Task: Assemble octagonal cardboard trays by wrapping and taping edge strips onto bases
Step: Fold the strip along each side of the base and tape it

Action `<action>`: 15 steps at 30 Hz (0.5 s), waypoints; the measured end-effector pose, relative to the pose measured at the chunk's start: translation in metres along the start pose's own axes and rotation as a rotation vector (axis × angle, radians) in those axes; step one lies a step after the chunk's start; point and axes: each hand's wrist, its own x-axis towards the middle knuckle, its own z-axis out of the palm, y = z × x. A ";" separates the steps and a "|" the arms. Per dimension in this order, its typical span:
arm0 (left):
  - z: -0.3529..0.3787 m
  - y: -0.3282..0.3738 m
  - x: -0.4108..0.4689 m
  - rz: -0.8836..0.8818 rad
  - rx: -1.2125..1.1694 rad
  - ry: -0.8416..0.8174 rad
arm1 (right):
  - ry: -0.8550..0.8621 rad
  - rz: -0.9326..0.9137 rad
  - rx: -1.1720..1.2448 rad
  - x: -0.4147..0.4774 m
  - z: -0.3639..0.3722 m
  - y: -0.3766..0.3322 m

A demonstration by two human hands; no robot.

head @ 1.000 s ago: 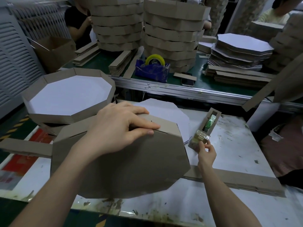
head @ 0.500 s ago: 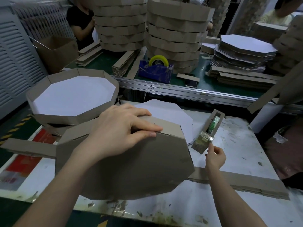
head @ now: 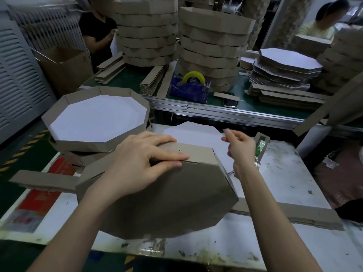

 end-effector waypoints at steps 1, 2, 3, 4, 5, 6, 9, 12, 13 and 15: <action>-0.003 -0.003 -0.005 -0.002 -0.008 0.005 | -0.031 -0.038 -0.020 -0.007 0.002 -0.015; -0.006 -0.006 -0.011 0.000 -0.014 0.009 | -0.071 -0.067 -0.037 -0.015 0.004 -0.029; -0.009 -0.010 -0.016 0.004 -0.022 0.013 | -0.126 -0.076 -0.044 -0.023 0.006 -0.042; -0.011 -0.013 -0.021 0.007 -0.036 0.020 | -0.194 -0.065 -0.037 -0.031 0.009 -0.053; -0.013 -0.017 -0.026 0.008 -0.055 0.033 | -0.263 -0.052 -0.021 -0.041 0.012 -0.063; -0.015 -0.022 -0.030 0.005 -0.073 0.046 | -0.324 -0.050 -0.005 -0.051 0.015 -0.073; -0.021 -0.033 -0.038 -0.018 -0.098 0.085 | -0.482 -0.065 0.065 -0.080 0.026 -0.098; -0.025 -0.037 -0.038 -0.026 -0.090 0.064 | -0.627 -0.008 0.153 -0.106 0.035 -0.111; -0.026 -0.037 -0.038 -0.022 -0.080 0.050 | -0.658 0.004 0.157 -0.114 0.036 -0.113; -0.026 -0.034 -0.038 -0.013 -0.080 0.032 | -0.697 0.021 0.159 -0.130 0.037 -0.115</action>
